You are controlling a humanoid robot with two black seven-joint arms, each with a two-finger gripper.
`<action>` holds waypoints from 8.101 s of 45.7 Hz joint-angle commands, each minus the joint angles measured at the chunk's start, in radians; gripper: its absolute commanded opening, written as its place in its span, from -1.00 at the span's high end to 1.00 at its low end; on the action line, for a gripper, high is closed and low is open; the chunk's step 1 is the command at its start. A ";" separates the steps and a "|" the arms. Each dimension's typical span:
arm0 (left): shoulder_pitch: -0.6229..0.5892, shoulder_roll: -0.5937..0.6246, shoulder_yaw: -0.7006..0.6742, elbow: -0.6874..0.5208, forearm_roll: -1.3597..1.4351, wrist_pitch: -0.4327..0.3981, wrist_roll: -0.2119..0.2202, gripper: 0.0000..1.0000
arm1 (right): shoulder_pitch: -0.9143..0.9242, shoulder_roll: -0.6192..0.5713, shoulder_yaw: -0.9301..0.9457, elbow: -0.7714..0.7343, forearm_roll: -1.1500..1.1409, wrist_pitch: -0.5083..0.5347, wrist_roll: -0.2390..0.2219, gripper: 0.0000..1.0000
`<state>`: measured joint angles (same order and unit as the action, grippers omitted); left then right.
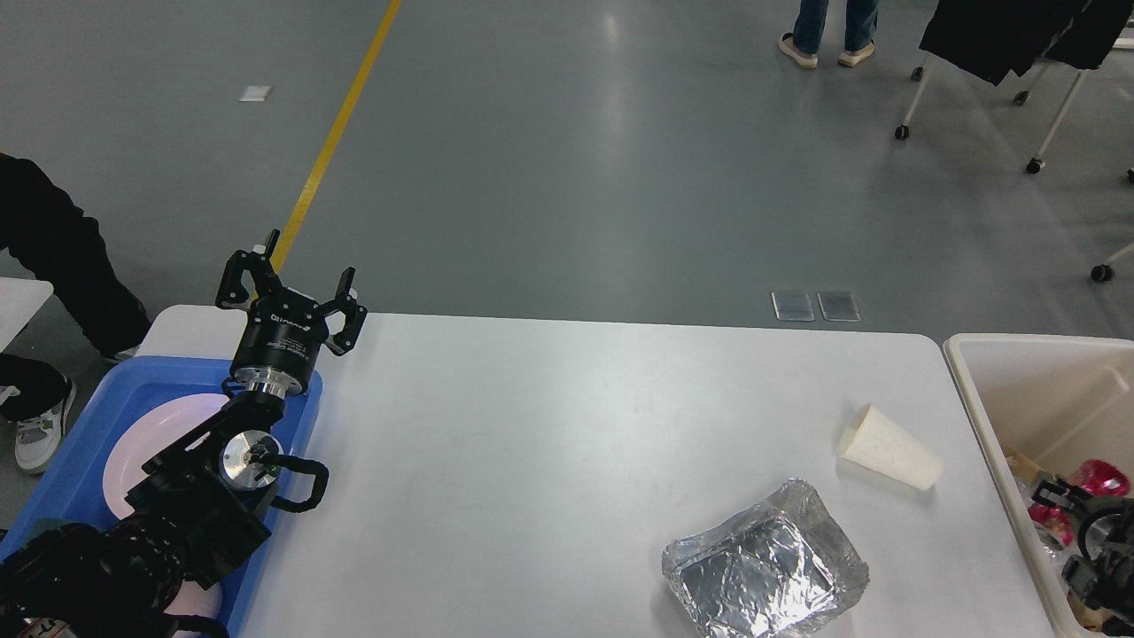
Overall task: Tidy desktop
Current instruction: 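Move the right gripper to the white paper cup and grasp it, then lift the paper cup with the right gripper and drop it into the bin, then move the right gripper down to the foil container and grasp it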
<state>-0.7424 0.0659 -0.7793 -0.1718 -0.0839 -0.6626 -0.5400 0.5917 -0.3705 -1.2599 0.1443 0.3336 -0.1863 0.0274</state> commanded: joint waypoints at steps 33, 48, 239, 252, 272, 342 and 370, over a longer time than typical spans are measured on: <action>-0.002 0.000 0.000 0.000 0.000 0.000 0.000 -0.93 | 0.948 0.022 0.022 0.551 -0.306 0.459 0.290 -1.00; -0.002 0.000 0.000 0.000 0.001 0.000 0.000 -0.93 | 1.336 0.088 0.088 1.471 -0.412 0.240 0.287 -1.00; -0.002 0.000 0.000 0.000 0.001 0.000 0.000 -0.93 | 0.006 -0.021 -0.026 0.023 -0.021 -0.007 0.037 -1.00; 0.000 0.000 0.000 0.000 0.000 0.000 0.000 -0.93 | 0.052 -0.019 -0.024 0.023 -0.021 -0.002 0.037 -1.00; -0.002 -0.002 0.000 0.000 0.001 0.000 0.000 -0.94 | 0.452 -0.004 -0.018 0.079 -0.022 0.197 0.048 -1.00; 0.000 0.000 0.000 0.000 0.001 0.000 0.000 -0.93 | 0.771 -0.171 0.140 1.581 -0.373 -0.068 0.120 -1.00; -0.002 0.000 0.000 0.000 0.000 0.000 0.000 -0.93 | 0.520 -0.148 0.356 1.505 -0.373 -0.291 0.167 1.00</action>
<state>-0.7440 0.0660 -0.7793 -0.1718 -0.0839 -0.6634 -0.5399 1.1235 -0.5262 -0.9046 1.6529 -0.0317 -0.4615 0.1901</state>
